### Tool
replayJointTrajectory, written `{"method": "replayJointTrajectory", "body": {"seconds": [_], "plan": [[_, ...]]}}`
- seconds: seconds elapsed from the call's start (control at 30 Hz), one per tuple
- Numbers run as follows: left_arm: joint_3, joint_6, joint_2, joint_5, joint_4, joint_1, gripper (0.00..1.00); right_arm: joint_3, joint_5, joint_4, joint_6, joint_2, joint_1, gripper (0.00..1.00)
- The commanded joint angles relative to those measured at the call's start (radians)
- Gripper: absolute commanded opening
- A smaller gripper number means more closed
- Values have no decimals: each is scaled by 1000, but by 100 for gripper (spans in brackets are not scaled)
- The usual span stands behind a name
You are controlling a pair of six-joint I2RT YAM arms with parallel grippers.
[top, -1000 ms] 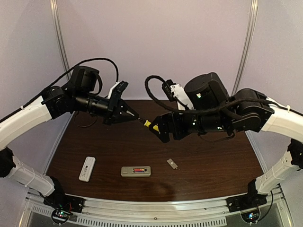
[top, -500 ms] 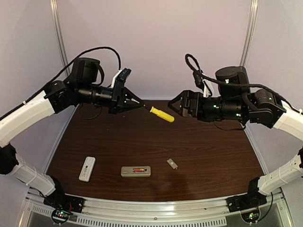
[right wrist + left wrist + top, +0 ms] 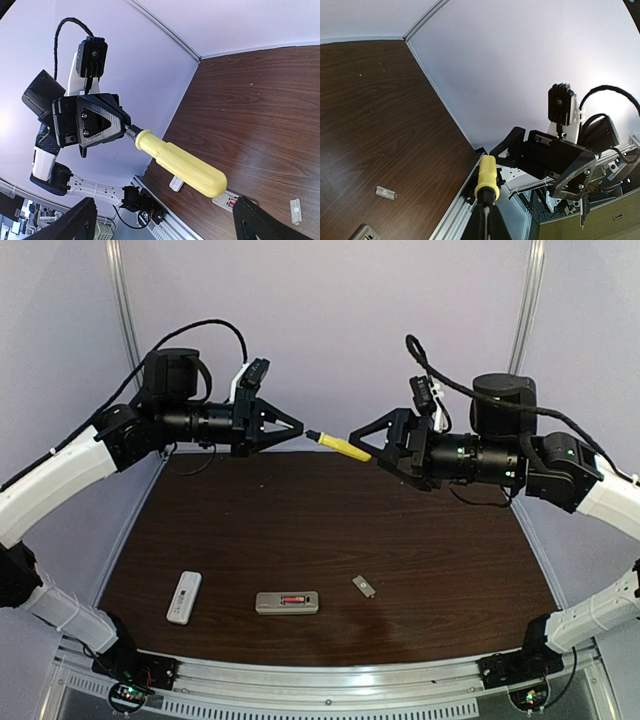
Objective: Unload the batteries from the remote control
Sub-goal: Pass from the left arm to the right
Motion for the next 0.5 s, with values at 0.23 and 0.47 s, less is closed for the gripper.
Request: {"method": "replayJointTrajectory", "body": {"seconds": [0.23,0.47], "plan": [[31,-52,6,81,210,35,0,-11,-125,203,46,26,-25,98],[33,-85,14,109,302,38,0,-7,-170,309,71,46,-30,100]]}}
